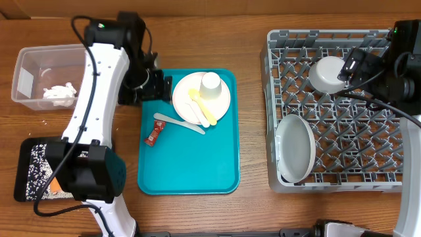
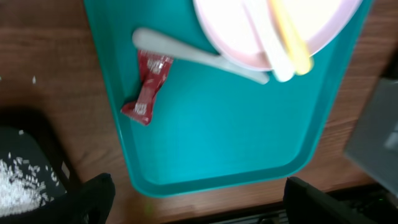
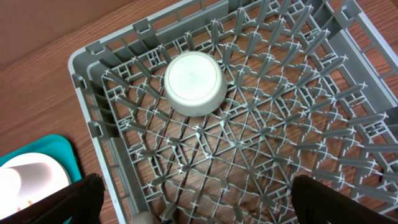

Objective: Sort waste into correct bins and load items into the dishwasher rack
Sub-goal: 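Move the left gripper back to the small red sauce packet, then grasp the red sauce packet with the left gripper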

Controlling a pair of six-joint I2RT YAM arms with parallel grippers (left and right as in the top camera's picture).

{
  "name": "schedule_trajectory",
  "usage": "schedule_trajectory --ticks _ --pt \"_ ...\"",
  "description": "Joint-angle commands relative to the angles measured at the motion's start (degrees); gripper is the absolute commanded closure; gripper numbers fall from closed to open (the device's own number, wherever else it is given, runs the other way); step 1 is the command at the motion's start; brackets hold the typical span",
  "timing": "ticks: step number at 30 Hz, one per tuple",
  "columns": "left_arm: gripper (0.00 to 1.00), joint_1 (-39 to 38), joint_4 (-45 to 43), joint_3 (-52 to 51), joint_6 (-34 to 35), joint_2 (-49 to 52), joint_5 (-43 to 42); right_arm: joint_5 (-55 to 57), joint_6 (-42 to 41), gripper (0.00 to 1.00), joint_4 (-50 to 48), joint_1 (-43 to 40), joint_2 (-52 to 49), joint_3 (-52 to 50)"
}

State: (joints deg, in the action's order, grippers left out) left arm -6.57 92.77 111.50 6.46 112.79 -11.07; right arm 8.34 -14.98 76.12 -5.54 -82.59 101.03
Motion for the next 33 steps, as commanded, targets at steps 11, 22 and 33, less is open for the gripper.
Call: schedule_trajectory --ticks 11,22,33 --pt "0.08 -0.1 -14.4 -20.2 -2.2 0.3 4.2 0.6 -0.3 0.0 -0.2 0.1 -0.2 1.0" --pt "0.16 -0.2 -28.7 -32.4 -2.3 0.3 4.5 0.6 -0.3 0.0 -0.2 0.1 -0.2 1.0" --pt "0.23 -0.2 -34.8 -37.2 -2.7 0.3 6.4 0.6 -0.3 0.0 -0.2 0.1 -0.2 1.0"
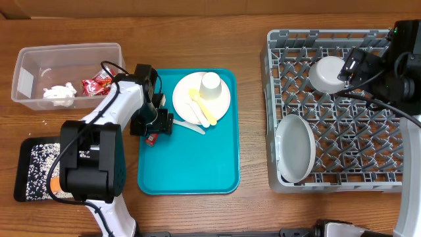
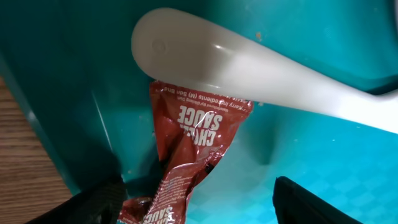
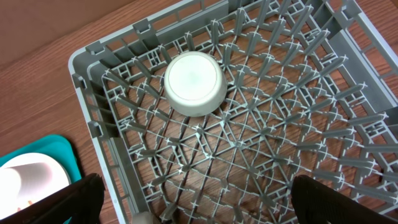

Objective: Sort waste into correct bins and load items into the dishwasher rack
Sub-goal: 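Grasp the red sauce packet with the left gripper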

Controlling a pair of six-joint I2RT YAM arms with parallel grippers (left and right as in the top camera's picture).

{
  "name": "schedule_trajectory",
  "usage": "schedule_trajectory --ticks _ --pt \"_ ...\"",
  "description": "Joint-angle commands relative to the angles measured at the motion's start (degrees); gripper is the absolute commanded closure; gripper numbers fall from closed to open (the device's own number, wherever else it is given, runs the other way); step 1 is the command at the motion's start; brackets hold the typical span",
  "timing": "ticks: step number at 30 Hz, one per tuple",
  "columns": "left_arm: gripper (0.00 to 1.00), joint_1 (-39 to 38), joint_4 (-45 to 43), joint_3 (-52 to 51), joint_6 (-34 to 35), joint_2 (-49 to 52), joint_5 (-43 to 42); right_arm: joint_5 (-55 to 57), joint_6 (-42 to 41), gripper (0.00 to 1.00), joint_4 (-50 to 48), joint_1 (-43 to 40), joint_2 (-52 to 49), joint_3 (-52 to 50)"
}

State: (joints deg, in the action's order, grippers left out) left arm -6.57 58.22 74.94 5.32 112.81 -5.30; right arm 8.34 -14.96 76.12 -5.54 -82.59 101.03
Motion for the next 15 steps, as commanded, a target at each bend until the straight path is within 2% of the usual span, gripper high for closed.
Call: schedule_trajectory --ticks 1,9,10,13,15 --pt "0.23 -0.2 -0.3 -0.6 -1.6 0.3 0.7 0.6 -0.3 0.0 -0.2 0.1 -0.2 1.0" --pt "0.32 -0.2 -2.5 -3.2 -1.5 0.3 0.6 0.6 -0.3 0.0 -0.2 0.1 -0.2 1.0" --pt "0.36 -0.2 -2.8 -3.5 -1.5 0.3 0.6 0.6 -0.3 0.0 -0.2 0.1 -0.2 1.0" --pt "0.68 -0.2 -2.8 -3.5 -1.5 0.3 0.9 0.6 -0.3 0.0 -0.2 0.1 -0.2 1.0" --pt "0.81 -0.2 -2.6 -3.4 -0.8 0.3 0.9 0.6 -0.3 0.0 -0.2 0.1 -0.2 1.0"
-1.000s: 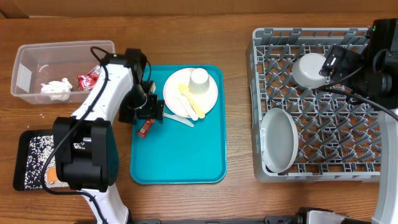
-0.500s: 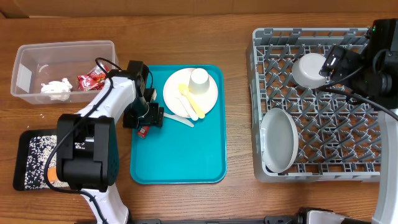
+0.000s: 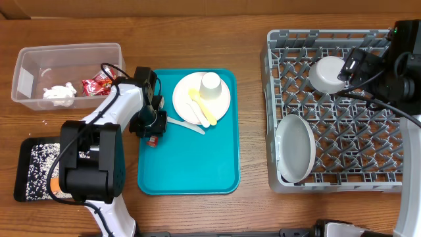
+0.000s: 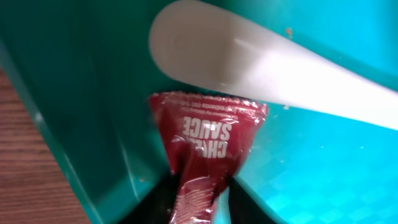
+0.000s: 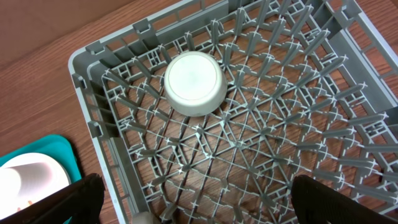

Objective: Sort waste into correct bins and load items into the dishwasher rack
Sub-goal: 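Grasp the red sauce packet with the left gripper, then carry the sauce packet to the clear bin and drop it in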

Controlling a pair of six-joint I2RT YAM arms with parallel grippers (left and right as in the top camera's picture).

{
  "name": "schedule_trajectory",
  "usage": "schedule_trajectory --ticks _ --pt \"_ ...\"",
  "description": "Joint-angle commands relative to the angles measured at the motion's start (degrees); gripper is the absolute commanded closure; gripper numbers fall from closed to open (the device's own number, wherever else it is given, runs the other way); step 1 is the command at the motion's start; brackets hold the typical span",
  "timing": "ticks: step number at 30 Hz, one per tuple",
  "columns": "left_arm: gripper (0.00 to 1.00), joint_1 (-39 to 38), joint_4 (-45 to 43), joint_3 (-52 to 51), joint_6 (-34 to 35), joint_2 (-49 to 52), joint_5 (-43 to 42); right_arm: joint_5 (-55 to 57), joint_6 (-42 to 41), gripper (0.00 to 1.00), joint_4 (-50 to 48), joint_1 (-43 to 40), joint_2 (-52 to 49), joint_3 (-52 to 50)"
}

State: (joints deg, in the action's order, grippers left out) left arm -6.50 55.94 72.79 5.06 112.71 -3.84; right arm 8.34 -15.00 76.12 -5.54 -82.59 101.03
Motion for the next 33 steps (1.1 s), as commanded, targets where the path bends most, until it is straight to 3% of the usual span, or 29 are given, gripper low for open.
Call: schedule_trajectory --ticks 1,3,9,19,27,33 --pt "0.87 -0.3 -0.2 -1.1 -0.5 0.4 -0.6 0.6 -0.2 0.0 -0.2 0.1 -0.2 1.0" --pt "0.96 -0.3 0.8 -0.3 -0.5 0.4 -0.6 0.6 -0.2 0.0 -0.2 0.1 -0.2 1.0" --pt "0.96 -0.3 7.9 5.7 0.3 0.4 -0.7 0.6 -0.2 0.0 -0.2 0.1 -0.2 1.0" --pt "0.96 0.1 23.7 29.2 1.4 0.4 -5.2 0.6 -0.2 0.0 -0.2 0.1 -0.2 1.0" --pt "0.96 6.7 23.5 45.1 4.7 0.4 -1.4 0.6 -0.2 0.0 -0.2 0.1 -0.2 1.0" --pt "0.96 15.8 16.5 46.0 5.7 0.4 2.6 0.6 -0.2 0.0 -0.2 0.1 -0.2 1.0"
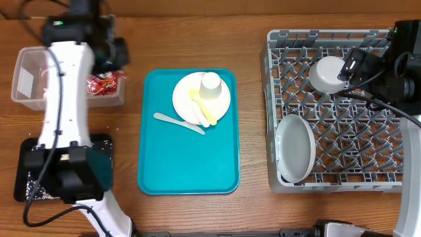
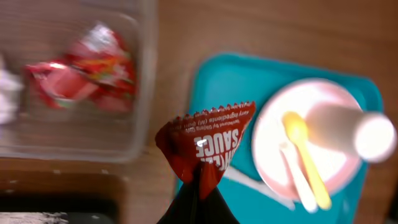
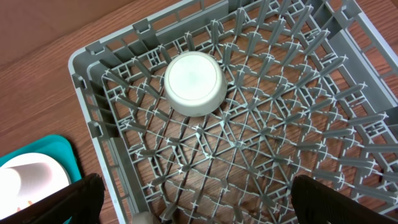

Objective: Sort waste into correct bins and load items into the dishwasher rack
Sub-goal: 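Carry the sauce packet to the clear bin and drop it in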

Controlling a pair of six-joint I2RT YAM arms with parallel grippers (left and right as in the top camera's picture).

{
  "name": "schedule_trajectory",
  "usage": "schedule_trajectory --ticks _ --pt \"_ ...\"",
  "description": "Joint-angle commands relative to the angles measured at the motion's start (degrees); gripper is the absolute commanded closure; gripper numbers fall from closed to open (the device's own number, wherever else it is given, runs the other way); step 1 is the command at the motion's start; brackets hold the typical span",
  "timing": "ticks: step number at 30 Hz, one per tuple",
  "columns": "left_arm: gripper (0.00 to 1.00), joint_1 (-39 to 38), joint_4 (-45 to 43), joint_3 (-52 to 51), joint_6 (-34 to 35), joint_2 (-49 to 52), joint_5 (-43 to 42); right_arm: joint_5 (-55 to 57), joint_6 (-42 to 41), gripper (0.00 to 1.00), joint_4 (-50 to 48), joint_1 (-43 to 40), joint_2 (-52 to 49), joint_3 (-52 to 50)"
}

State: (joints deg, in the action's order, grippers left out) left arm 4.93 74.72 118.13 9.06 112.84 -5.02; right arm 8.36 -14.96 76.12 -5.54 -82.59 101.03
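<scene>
A red chili sauce packet [image 2: 205,143] hangs from my left gripper [image 2: 199,190], which is shut on its lower end. The gripper [image 1: 115,52] is raised over the right end of the clear bin [image 1: 29,76], where a red wrapper [image 1: 105,84] lies. On the teal tray [image 1: 187,164] are a white utensil [image 1: 177,123] and a pale plate [image 1: 187,99] carrying a cup [image 1: 210,84] and two small spoons [image 1: 200,108]. My right gripper [image 3: 199,202] stands open over the grey dishwasher rack [image 1: 342,118], above an upturned bowl [image 3: 194,84].
A second white dish [image 1: 295,148] leans in the rack's front left. A black tray with rice [image 1: 23,174] sits at the front left, partly under my left arm. Bare wood lies between the tray and the rack.
My left gripper, then shut on the sauce packet down on the tray's left side, is now raised at the clear bin's right end with the packet. The right arm has not moved.
My left gripper hung open above the tray with the packet lying beside the white utensil. Then it was down at the packet, still open, then shut on it. Now it holds the packet up by the clear bin. The right gripper stayed open over the rack.
</scene>
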Motion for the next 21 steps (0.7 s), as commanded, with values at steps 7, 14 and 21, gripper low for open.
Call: schedule_trajectory --ticks 7,14,21 --pt "0.69 12.0 -10.7 -0.8 0.0 0.3 4.0 0.6 -0.3 0.0 -0.2 0.1 -0.2 1.0" --pt "0.41 14.9 -14.4 -1.2 -0.3 0.3 10.1 0.6 -0.3 0.0 -0.2 0.1 -0.2 1.0" --pt "0.32 15.0 -9.9 0.1 0.4 -0.9 3.2 0.6 -0.3 0.0 -0.2 0.1 -0.2 1.0"
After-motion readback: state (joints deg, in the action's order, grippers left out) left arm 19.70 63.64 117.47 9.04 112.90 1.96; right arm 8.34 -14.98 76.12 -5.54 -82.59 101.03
